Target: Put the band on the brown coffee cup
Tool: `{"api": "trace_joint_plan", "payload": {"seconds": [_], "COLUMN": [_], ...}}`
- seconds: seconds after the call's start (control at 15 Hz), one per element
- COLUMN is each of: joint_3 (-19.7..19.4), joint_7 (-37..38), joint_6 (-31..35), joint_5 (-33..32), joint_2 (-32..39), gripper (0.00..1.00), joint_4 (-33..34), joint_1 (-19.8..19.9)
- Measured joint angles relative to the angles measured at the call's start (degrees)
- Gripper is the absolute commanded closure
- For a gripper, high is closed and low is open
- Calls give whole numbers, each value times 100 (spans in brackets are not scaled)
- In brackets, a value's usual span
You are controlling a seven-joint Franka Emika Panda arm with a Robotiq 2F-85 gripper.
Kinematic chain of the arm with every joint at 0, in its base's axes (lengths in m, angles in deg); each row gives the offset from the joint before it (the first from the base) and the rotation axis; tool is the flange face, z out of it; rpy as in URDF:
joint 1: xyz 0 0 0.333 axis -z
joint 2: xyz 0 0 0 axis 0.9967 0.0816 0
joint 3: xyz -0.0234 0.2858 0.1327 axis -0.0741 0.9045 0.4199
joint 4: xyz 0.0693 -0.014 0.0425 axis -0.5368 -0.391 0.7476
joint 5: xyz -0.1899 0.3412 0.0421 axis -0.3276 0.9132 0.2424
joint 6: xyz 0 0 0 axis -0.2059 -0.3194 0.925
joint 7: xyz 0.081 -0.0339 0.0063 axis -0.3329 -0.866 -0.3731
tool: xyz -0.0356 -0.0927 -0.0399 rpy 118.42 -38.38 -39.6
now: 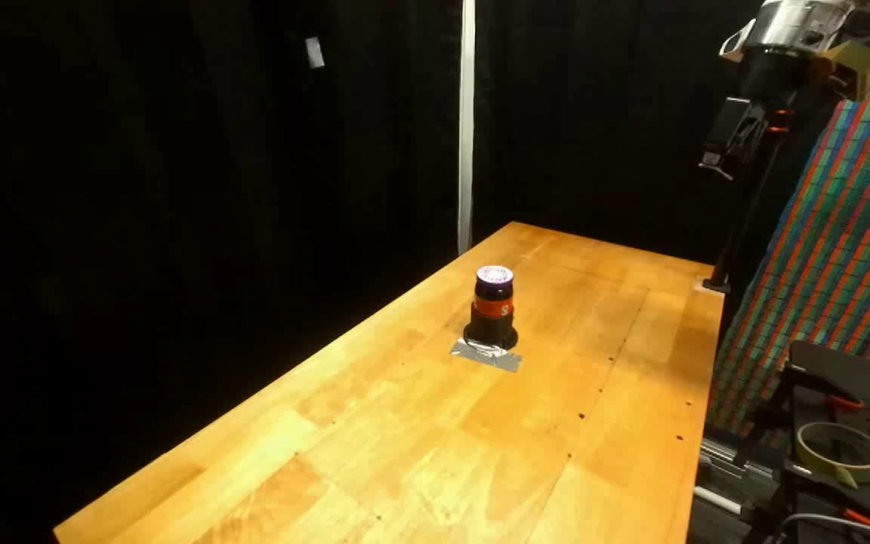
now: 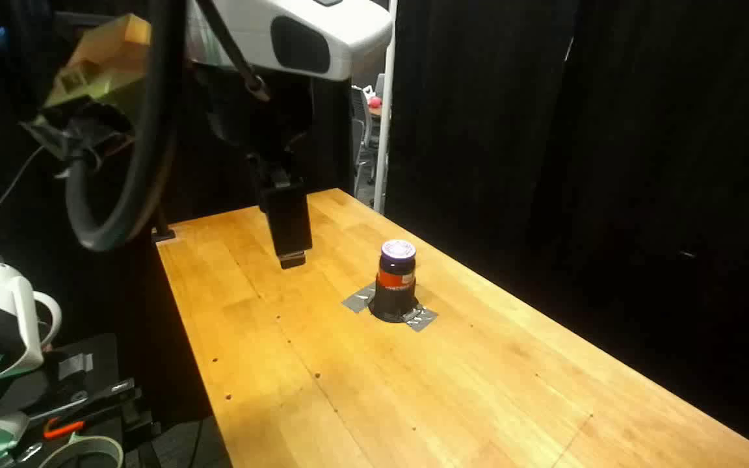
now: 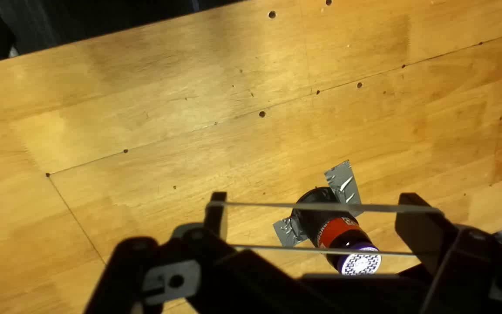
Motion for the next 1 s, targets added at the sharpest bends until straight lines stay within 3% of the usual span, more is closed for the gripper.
{"api": "trace_joint_plan", "payload": {"seconds": [1.0], "joint_3": [0], "joint_7": [0], "joint_6": [2], "joint_5": [0], "joint_2": [-15], "gripper": [0], "joint_4": [63], "joint_1": [1]}}
